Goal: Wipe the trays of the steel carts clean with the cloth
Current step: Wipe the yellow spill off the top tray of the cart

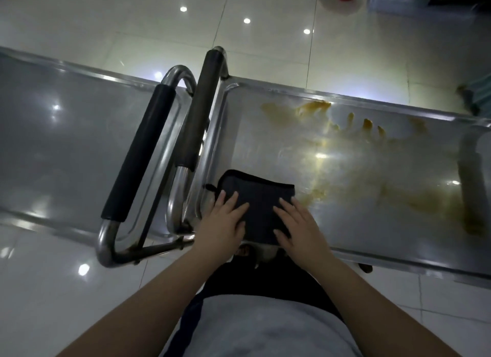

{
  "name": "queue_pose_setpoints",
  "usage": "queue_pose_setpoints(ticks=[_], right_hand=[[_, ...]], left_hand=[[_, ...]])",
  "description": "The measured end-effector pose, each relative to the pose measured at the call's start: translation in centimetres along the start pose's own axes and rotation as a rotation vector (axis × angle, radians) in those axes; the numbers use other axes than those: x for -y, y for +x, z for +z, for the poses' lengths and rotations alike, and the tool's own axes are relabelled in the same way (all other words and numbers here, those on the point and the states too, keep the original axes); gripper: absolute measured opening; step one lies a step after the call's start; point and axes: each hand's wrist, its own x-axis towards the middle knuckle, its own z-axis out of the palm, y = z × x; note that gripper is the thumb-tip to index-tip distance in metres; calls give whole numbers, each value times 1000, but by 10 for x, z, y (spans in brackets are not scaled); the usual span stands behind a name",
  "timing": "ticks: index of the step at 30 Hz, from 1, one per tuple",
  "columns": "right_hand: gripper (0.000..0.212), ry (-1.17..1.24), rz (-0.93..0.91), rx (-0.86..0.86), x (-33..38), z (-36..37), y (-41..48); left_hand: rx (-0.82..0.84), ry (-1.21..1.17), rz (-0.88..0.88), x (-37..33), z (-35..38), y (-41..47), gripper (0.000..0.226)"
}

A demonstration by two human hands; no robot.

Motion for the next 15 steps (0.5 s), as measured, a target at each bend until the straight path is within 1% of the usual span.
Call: queue_pose_setpoints(ticks=[2, 5, 7, 10, 12, 15], right_hand=[[56, 4, 107, -28, -12, -5, 4], [59, -103, 281, -4, -36, -11, 8], [63, -148, 390, 2, -52, -10, 5], [72, -151, 573, -19, -67, -3, 2], [75, -138, 614, -58, -70, 5, 5], [71, -123, 560, -102, -67, 14, 20]], left_hand=[[17, 21, -15, -13, 13, 17, 56], [-16, 176, -56, -38, 43, 39, 66], [-36, 192, -133, -45, 61, 49, 74], [-70, 211, -229, -37, 75, 55, 79], [-102, 197, -228, -33, 77, 55, 80], [-142, 210, -239, -32, 81, 54, 84]])
